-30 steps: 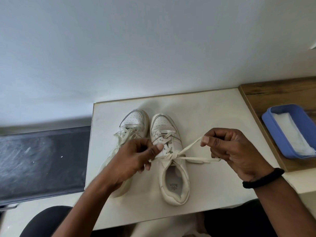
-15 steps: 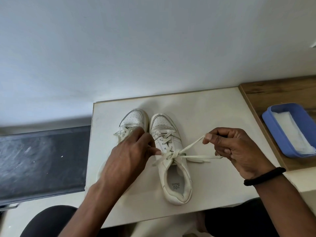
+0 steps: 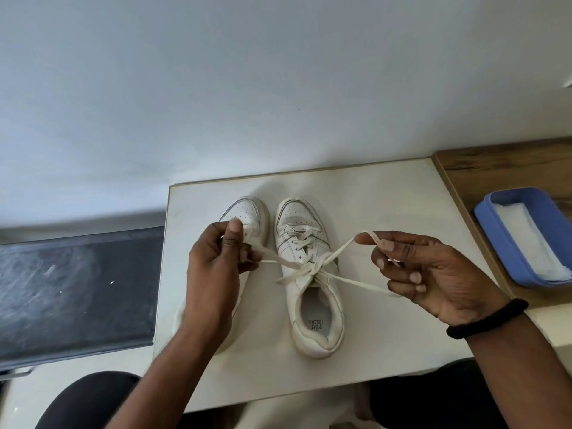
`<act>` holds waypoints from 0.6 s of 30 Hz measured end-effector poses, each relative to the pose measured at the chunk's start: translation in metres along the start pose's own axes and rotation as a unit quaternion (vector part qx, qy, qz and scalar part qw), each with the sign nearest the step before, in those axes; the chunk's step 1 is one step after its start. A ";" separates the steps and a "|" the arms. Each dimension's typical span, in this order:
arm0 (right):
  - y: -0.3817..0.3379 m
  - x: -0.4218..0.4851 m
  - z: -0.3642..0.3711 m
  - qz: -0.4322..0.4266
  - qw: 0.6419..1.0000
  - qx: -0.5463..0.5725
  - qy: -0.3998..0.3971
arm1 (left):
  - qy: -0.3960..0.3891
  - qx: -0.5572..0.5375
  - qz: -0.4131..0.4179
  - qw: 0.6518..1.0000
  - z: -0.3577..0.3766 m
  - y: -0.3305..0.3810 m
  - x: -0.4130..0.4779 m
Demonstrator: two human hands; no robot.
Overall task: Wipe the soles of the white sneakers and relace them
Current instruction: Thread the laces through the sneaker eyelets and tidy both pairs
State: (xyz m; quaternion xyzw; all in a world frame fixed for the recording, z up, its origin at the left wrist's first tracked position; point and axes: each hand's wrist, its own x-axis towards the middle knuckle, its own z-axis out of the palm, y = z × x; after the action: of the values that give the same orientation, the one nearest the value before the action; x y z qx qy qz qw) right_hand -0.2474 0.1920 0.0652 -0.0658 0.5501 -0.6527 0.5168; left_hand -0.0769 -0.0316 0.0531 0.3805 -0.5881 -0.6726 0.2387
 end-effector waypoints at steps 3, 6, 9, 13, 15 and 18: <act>0.001 0.000 0.004 0.003 0.999 -0.041 -0.018 | -0.092 0.155 0.057 0.982 -0.011 0.006 0.002; 0.002 -0.001 0.007 0.005 0.998 -0.064 -0.024 | -0.169 0.387 0.200 0.884 -0.017 0.004 0.002; -0.001 -0.002 0.002 -0.017 0.996 -0.088 -0.011 | -0.140 0.457 0.282 0.832 -0.019 -0.005 0.007; -0.010 -0.008 -0.010 -0.026 1.000 -0.007 0.014 | -0.019 0.379 0.268 0.885 -0.019 -0.002 0.011; -0.010 -0.008 -0.012 -0.032 0.998 0.048 0.017 | 0.029 0.337 0.205 0.918 -0.019 -0.002 0.010; -0.008 -0.009 -0.011 -0.071 0.996 0.057 -0.009 | 0.064 0.121 0.094 0.986 -0.018 0.004 0.011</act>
State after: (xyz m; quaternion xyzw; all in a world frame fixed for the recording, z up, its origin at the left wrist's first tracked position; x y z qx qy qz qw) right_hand -0.2557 0.2047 0.0713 -0.0811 0.5016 -0.7171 0.4770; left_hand -0.0700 -0.0516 0.0546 0.3919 -0.6816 -0.5457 0.2900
